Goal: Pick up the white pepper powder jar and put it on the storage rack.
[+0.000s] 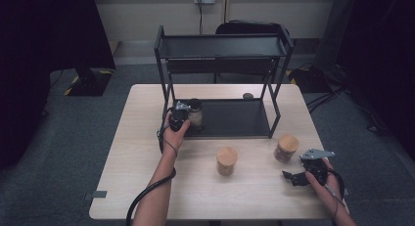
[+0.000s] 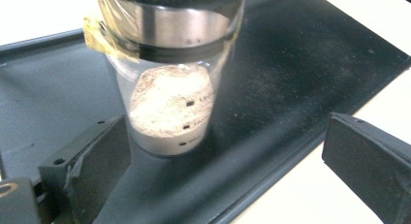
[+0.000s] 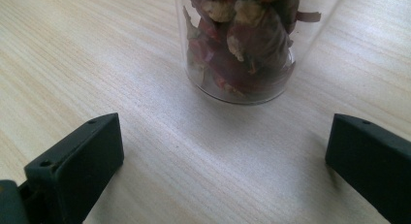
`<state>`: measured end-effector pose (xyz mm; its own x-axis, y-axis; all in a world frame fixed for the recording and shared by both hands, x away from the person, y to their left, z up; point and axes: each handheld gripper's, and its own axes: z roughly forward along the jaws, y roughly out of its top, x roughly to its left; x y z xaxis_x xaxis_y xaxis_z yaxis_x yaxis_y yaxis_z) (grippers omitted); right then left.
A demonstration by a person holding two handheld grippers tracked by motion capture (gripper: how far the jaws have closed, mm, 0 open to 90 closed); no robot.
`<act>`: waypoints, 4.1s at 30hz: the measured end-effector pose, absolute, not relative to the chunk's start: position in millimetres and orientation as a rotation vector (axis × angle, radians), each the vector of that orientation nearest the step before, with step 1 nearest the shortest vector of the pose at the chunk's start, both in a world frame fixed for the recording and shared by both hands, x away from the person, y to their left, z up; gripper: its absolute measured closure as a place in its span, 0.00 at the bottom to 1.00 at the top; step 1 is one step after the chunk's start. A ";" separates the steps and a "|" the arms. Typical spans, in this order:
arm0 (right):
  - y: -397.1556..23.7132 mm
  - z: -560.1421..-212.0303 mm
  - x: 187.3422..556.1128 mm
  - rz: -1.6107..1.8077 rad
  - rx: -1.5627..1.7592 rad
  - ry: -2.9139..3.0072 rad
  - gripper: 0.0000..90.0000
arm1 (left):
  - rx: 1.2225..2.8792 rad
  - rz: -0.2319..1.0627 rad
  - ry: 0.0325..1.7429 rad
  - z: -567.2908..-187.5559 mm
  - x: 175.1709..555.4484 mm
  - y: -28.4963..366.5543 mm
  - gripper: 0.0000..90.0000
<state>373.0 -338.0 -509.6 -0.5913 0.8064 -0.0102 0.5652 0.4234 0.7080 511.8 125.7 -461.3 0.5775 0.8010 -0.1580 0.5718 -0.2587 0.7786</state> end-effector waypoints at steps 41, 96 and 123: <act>-338.0 -509.6 373.0 0.962 1.176 2.334 0.00 | 2.020 0.262 0.987 -474.3 473.1 131.1 0.04; -338.0 -509.6 373.0 0.961 1.176 2.334 0.00 | 2.012 0.249 0.955 -475.1 434.9 170.1 0.04; -338.0 -509.6 373.0 0.961 1.176 2.334 0.00 | 2.001 0.261 0.979 -481.8 419.3 193.0 0.04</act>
<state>373.0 -338.0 -509.6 -0.5913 0.8064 -0.0102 0.5651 0.4234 0.7080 419.3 193.0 -481.8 0.6690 0.7229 -0.1727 0.5406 -0.3138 0.7806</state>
